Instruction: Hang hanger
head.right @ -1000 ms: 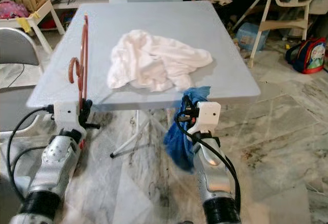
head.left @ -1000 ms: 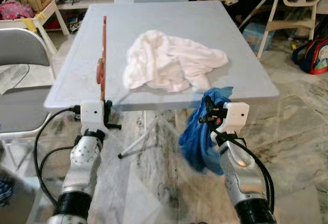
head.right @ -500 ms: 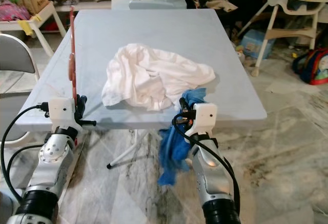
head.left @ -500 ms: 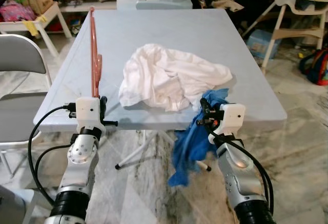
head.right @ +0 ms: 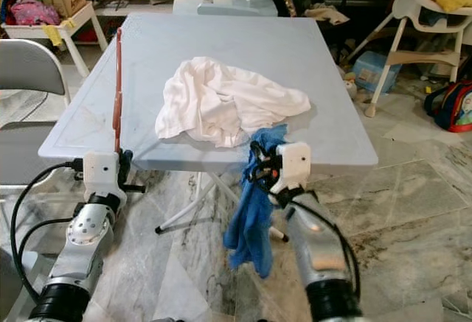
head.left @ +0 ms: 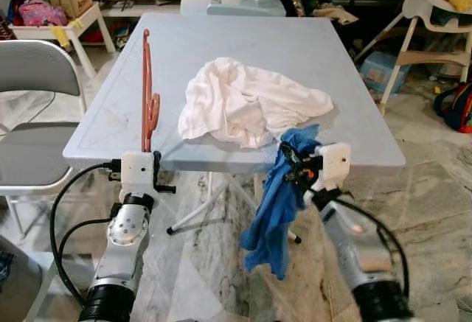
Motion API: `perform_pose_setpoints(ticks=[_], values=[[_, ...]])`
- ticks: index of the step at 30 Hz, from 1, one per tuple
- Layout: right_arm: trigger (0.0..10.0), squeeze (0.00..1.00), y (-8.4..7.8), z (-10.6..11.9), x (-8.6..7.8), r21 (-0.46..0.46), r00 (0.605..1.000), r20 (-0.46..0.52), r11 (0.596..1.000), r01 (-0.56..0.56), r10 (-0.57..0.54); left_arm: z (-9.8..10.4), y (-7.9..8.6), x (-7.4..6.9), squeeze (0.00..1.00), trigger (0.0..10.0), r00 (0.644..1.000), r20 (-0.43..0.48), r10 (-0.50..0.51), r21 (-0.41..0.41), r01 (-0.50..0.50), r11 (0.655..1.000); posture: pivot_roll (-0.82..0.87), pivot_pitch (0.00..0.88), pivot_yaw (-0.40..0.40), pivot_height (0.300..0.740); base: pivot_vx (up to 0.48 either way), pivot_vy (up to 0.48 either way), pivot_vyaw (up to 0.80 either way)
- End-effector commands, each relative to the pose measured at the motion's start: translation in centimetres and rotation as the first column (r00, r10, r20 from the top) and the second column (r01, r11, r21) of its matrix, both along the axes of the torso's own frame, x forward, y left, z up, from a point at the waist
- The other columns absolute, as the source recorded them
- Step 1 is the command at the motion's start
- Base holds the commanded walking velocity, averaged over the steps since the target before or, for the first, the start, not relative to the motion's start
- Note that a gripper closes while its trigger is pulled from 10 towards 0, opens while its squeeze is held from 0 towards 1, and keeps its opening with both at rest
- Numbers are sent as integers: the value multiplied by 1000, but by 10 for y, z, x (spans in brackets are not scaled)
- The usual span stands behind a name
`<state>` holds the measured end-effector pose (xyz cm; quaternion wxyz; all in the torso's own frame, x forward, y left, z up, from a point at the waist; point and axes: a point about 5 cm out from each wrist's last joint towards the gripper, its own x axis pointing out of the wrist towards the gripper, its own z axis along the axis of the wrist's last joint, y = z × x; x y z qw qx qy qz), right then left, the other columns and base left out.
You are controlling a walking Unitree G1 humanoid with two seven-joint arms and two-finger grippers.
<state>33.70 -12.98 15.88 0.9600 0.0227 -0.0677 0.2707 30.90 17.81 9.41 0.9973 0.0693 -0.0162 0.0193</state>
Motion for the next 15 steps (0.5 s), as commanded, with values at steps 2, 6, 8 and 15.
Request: perform_pose_setpoints(ticks=[2, 6, 8, 15], values=[[10000, 0, 7, 39, 22, -21, 992, 61, 994, -109, 110, 5, 1, 0, 0, 10000, 1000, 16, 8, 11, -8, 1000, 127, 110, -6, 740, 0, 0, 0], [10000, 0, 9, 69, 42, -34, 986, 76, 989, -144, 147, 4, 1, -1, 0, 10000, 1000, 15, 13, 9, -14, 1000, 131, 110, -14, 740, 0, 0, 0], [10000, 0, 10, 93, 55, -33, 984, 87, 988, -151, 153, 4, -1, -2, 0, 10000, 1000, 16, 17, 6, -17, 1000, 137, 112, -21, 740, 0, 0, 0], [10000, 0, 12, 161, 81, -206, 993, 23, 973, -107, 114, 1, -3, -8, 0, 10000, 1000, 13, 27, -7, -27, 1000, 167, 119, -46, 740, 0, 0, 0]])
